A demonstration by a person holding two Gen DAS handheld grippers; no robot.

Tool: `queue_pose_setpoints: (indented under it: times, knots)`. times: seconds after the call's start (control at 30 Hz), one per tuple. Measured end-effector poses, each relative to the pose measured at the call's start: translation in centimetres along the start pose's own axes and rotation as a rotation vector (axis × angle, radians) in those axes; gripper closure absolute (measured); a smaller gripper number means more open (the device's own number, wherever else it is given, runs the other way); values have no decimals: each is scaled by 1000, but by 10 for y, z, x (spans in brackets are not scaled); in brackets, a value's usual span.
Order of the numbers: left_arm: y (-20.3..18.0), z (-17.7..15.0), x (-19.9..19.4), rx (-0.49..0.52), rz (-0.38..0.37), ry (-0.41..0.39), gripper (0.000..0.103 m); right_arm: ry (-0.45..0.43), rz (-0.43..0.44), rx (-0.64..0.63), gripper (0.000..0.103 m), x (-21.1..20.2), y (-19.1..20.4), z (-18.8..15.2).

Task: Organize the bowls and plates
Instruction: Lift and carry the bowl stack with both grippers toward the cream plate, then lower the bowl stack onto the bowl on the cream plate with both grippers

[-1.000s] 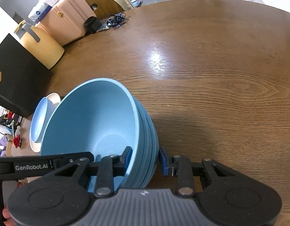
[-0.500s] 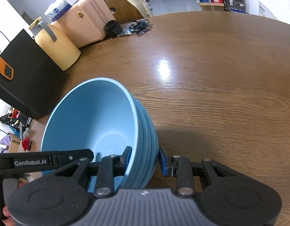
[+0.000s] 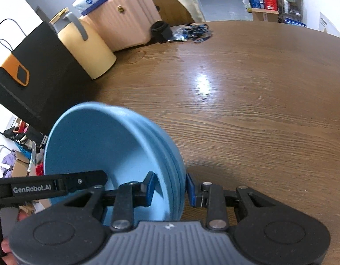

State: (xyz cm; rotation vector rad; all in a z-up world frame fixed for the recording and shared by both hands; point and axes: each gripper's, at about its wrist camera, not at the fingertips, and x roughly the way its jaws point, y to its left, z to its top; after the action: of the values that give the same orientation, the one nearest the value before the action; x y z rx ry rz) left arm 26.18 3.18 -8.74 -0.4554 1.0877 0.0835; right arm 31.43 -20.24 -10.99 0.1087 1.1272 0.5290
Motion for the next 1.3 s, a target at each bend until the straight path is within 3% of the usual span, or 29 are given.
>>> queue_pose_setpoints:
  times: [0.6,1.3]
  knots:
    - [52,31,-2,-47,7,32,75,0,-27,45,77,24,44,16]
    - [125,64,-7,-104,42,47,75,33,-15,50,79,73,105,36]
